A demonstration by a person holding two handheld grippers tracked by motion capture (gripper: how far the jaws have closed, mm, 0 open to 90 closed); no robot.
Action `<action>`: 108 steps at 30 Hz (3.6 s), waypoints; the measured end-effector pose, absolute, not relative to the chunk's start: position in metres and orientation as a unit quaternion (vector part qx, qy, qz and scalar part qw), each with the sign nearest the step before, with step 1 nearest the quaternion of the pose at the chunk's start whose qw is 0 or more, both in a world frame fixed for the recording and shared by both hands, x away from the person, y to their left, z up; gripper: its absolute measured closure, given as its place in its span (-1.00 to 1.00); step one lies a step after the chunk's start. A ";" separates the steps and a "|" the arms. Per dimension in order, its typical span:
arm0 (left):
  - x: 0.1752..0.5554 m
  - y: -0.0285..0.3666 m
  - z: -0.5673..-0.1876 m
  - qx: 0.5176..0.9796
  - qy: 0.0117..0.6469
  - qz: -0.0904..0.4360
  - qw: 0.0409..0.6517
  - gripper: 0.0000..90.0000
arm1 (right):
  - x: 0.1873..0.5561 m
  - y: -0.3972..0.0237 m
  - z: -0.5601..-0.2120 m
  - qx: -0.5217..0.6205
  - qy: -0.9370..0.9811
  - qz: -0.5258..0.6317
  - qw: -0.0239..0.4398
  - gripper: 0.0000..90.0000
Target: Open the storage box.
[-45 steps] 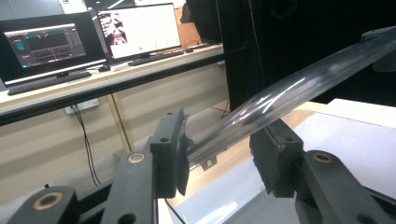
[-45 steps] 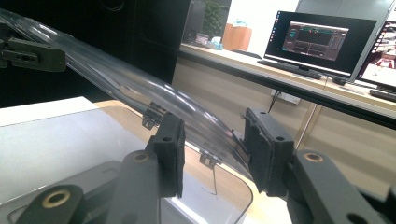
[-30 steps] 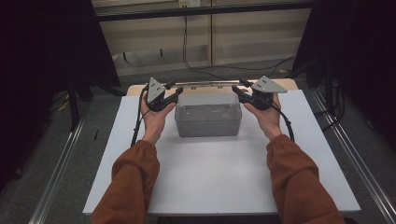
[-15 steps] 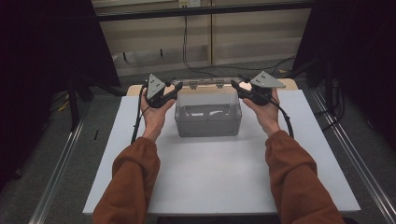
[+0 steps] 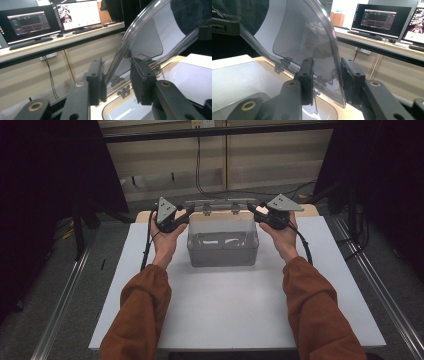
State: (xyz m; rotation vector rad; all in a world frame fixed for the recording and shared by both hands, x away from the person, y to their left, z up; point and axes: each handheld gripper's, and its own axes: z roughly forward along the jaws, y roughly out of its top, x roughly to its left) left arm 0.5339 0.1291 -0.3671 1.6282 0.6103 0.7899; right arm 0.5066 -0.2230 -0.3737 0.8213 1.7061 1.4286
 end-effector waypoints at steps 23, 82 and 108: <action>0.559 0.126 -0.382 0.706 0.274 0.327 0.565 0.41 | 0.518 -0.225 -0.365 0.324 0.668 0.556 0.374 0.47; 0.585 0.124 -0.393 0.711 0.285 0.316 0.560 0.56 | 0.552 -0.229 -0.399 0.365 0.680 0.535 0.344 0.31; 0.598 0.123 -0.405 0.732 0.304 0.285 0.539 0.57 | 0.564 -0.230 -0.402 0.374 0.675 0.536 0.342 0.63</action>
